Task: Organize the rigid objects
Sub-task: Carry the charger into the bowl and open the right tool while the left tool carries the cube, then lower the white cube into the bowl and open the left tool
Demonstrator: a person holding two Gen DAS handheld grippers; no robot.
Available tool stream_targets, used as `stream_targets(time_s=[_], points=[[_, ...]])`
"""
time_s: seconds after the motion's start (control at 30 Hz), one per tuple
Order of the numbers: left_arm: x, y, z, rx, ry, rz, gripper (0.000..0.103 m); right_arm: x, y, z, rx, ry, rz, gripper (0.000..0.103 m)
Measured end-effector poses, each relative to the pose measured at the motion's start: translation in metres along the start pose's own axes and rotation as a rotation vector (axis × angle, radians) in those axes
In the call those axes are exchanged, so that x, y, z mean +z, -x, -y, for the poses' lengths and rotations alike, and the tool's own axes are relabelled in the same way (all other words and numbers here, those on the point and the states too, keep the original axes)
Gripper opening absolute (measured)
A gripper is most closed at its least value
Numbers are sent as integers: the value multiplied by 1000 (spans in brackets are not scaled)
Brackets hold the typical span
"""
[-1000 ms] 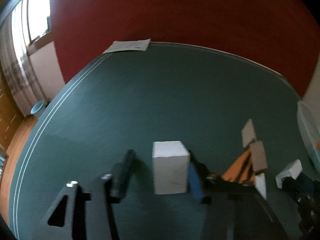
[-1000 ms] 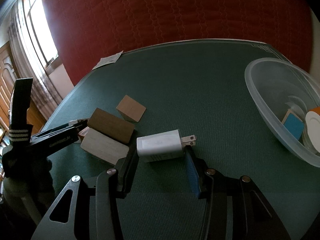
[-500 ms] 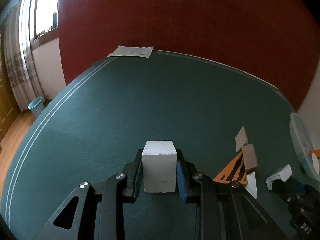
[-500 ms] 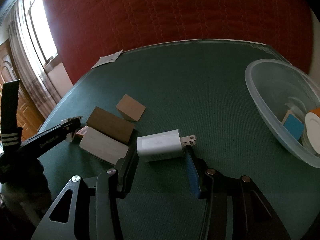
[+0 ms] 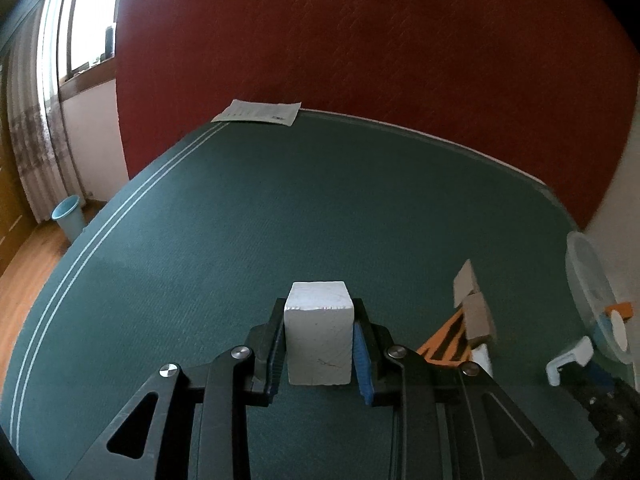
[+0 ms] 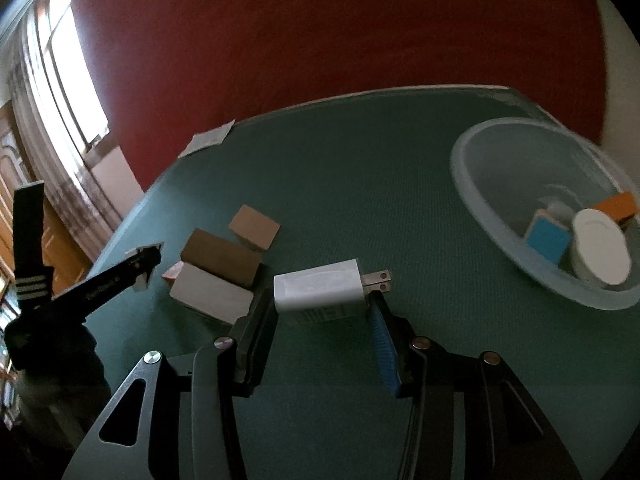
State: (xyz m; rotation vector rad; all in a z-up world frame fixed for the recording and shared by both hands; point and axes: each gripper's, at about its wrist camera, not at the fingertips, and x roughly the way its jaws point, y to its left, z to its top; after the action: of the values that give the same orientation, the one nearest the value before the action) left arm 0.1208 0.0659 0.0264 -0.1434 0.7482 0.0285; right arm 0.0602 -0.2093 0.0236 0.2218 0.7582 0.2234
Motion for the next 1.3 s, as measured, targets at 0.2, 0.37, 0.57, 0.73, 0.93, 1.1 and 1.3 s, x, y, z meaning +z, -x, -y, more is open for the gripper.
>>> stream_targets(time_s=[0.2, 0.37, 0.57, 0.73, 0.93, 1.1, 1.3], points=[[1, 15, 7, -25, -15, 21, 31, 5, 24, 13, -28, -20, 48, 46], [-2, 28, 20, -50, -39, 38, 31, 11, 42, 34, -74, -55, 87, 47], [-4, 39, 32, -70, -57, 47, 31, 22, 58, 70, -139, -108, 128, 47], [-2, 46, 41, -81, -70, 52, 31, 31, 66, 95, -177, -149, 159, 47], [-4, 54, 56, -90, -99, 57, 31, 46, 62, 111, -217, -145, 175, 47], [-1, 57, 66, -90, -119, 62, 31, 60, 51, 119, -227, -136, 180, 47], [1, 61, 80, -94, -146, 71, 31, 65, 46, 127, -229, -133, 186, 47]])
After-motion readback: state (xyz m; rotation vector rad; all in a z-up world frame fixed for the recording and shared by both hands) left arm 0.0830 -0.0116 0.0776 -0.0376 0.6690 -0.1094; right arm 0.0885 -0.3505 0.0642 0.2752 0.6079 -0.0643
